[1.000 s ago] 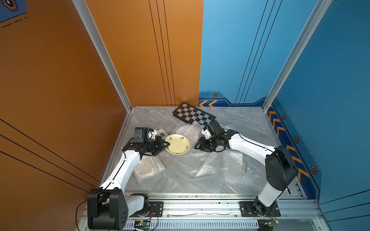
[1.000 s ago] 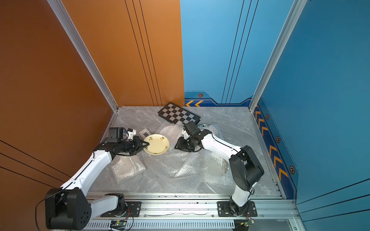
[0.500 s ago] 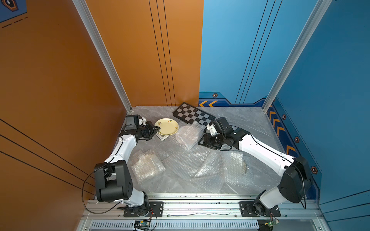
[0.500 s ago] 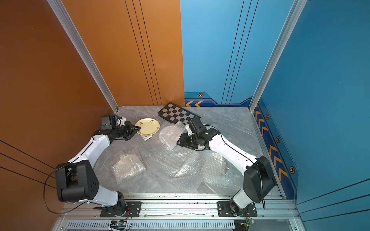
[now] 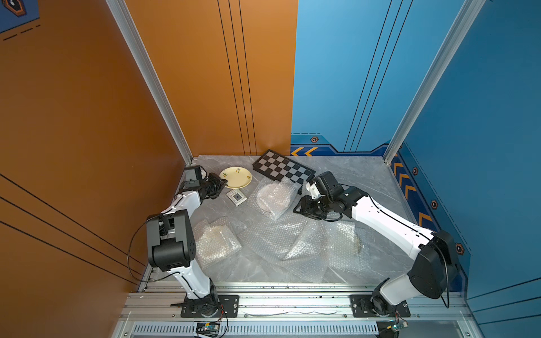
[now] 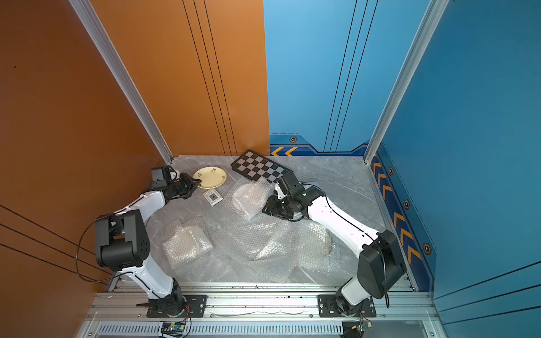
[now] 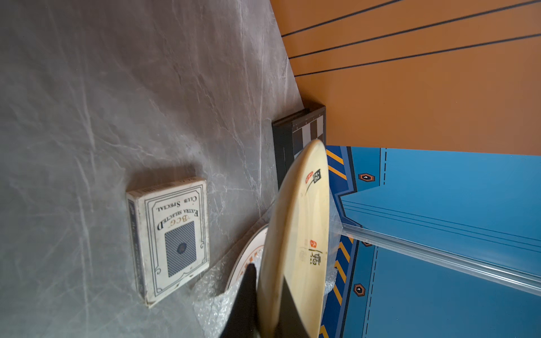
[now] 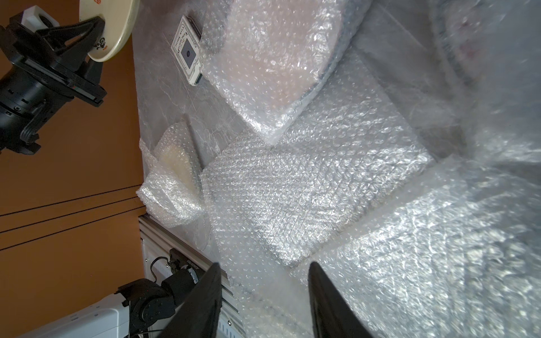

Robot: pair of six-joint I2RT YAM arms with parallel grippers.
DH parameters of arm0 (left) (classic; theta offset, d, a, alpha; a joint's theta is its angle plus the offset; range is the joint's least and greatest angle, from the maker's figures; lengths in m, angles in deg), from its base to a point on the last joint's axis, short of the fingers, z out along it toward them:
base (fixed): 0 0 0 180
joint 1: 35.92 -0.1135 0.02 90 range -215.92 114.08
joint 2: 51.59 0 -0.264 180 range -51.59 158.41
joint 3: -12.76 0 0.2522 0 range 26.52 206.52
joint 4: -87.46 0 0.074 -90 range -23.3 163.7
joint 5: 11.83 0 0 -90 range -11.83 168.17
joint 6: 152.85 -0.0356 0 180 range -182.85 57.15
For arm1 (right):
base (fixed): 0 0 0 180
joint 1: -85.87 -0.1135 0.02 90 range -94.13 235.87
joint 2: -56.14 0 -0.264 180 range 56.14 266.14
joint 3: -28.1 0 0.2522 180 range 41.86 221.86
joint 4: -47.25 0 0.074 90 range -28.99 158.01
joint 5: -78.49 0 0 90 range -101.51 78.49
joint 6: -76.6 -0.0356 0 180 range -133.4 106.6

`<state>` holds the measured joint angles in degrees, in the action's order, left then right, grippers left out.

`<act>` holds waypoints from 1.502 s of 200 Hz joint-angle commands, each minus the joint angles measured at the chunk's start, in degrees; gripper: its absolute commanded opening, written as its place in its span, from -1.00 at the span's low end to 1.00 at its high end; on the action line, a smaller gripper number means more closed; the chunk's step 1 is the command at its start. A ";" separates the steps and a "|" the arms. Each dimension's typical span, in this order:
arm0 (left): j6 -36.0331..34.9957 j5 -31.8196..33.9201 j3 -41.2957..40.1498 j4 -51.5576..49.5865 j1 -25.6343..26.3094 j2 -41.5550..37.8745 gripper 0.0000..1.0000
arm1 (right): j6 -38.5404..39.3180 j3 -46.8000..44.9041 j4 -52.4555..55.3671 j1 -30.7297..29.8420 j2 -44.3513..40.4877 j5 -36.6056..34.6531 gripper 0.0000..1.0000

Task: Unpack dinner plates from bubble wrap
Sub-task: Place the plate at the corner of the board.

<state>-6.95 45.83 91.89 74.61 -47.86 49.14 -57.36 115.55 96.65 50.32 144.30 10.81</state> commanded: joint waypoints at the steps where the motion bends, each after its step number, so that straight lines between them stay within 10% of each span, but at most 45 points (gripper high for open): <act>1: 1.14 0.60 2.63 3.88 -0.78 2.45 -0.88 | -0.30 2.13 2.76 0.24 1.41 -0.35 0.01; 300: 3.87 1.11 13.16 5.51 -5.71 21.59 -0.91 | -0.32 12.84 5.96 -0.09 13.92 0.61 0.01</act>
<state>-4.26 46.05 103.23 79.57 -52.89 69.07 -57.36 126.44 100.50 50.30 156.93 10.92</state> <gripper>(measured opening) 0.102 0.505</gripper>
